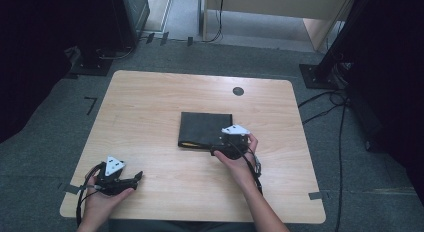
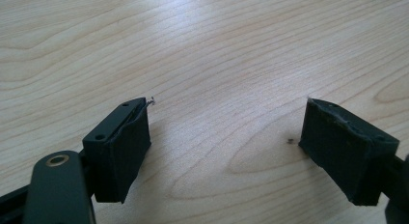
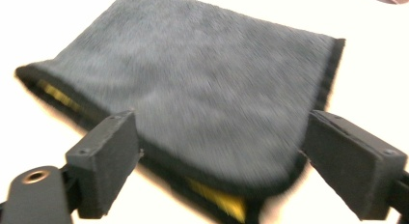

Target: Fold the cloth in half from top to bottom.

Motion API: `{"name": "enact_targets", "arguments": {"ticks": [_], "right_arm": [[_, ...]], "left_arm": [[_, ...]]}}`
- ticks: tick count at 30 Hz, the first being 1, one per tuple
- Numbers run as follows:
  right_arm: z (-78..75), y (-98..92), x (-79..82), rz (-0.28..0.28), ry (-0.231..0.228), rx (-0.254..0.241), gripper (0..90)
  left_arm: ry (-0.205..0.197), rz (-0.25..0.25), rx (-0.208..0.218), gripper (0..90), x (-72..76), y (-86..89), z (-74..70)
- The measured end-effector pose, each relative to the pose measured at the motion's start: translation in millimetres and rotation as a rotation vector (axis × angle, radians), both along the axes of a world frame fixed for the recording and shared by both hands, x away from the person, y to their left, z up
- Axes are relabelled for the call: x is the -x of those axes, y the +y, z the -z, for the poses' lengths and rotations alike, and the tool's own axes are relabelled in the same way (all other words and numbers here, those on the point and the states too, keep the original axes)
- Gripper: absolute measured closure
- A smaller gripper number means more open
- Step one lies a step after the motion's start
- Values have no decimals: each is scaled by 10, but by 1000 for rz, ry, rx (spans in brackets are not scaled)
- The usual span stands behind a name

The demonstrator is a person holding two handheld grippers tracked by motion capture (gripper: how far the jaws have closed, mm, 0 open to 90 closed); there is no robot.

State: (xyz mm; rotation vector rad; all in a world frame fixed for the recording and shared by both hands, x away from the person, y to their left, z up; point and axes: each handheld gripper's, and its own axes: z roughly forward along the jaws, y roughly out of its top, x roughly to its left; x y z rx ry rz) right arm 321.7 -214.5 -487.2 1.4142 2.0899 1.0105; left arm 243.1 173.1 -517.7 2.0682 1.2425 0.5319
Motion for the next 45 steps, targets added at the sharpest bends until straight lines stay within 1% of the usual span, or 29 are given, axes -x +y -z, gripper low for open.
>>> {"name": "enact_targets", "arguments": {"ticks": [2, 4, 7, 10, 12, 16, 18, 21, 23, 24, 25, 27, 28, 29, 30, 31, 33, 34, 37, 40, 43, 45], "right_arm": [[-30, -127, 89, 9, 2, 2, 104], [-49, -258, 168, 18, 6, -7, 104], [-69, -442, 287, 34, -2, 5, 103], [-65, -631, 407, 52, -7, 3, 102], [-41, -755, 496, 62, 1, 0, 80], [30, -991, 655, 68, 10, -22, 27], [72, -1120, 742, 93, 17, -27, 6], [121, -1279, 839, 119, 25, -20, 0], [148, -1364, 893, 135, 34, -8, 0], [169, -1425, 931, 153, 40, 0, 0], [188, -1476, 958, 169, 42, 2, 0], [223, -1566, 1001, 180, 52, 6, 0], [245, -1620, 1032, 201, 59, 9, 0], [260, -1665, 1056, 199, 67, 3, 0], [276, -1701, 1079, 206, 67, 5, 0], [288, -1731, 1102, 225, 68, 11, 0], [311, -1782, 1138, 227, 74, 12, 0], [330, -1814, 1160, 238, 74, 19, 0], [378, -1886, 1207, 247, 81, 31, 0], [384, -1938, 1251, 246, 72, 28, 0], [393, -1939, 1263, 229, 67, 47, 0], [393, -1939, 1264, 228, 67, 47, 0]], "left_arm": [[0, 0, -1, 178, -1, 1, 0], [1, 0, -1, 177, -1, 0, -1], [0, -2, 2, 176, -2, -3, 1], [-1, -4, 3, 173, -3, -3, 2], [1, -4, 0, 171, -3, -1, 1], [1, -3, -1, 170, -3, 0, 0], [1, -3, -1, 170, -3, 0, 0], [1, -3, -1, 170, -3, 0, 0], [2, 2, -2, 165, -4, -3, 1], [5, 7, -6, 156, -5, -1, 0], [5, 6, -7, 152, -4, -3, 0], [5, 7, -6, 152, -4, -2, 0], [5, 7, -6, 152, -4, -2, 0], [5, 6, -6, 152, -4, -3, 0], [5, 7, -6, 152, -4, -2, 0], [5, 6, -7, 152, -4, -3, 0], [5, 5, -6, 152, -3, -3, 0], [5, 6, -7, 152, -4, -3, 0], [5, 6, -7, 152, -3, -3, 0], [5, 6, -6, 152, -3, -3, 0], [7, 7, -6, 147, -5, -6, 1], [7, 5, -3, 138, -9, -14, 3]]}}
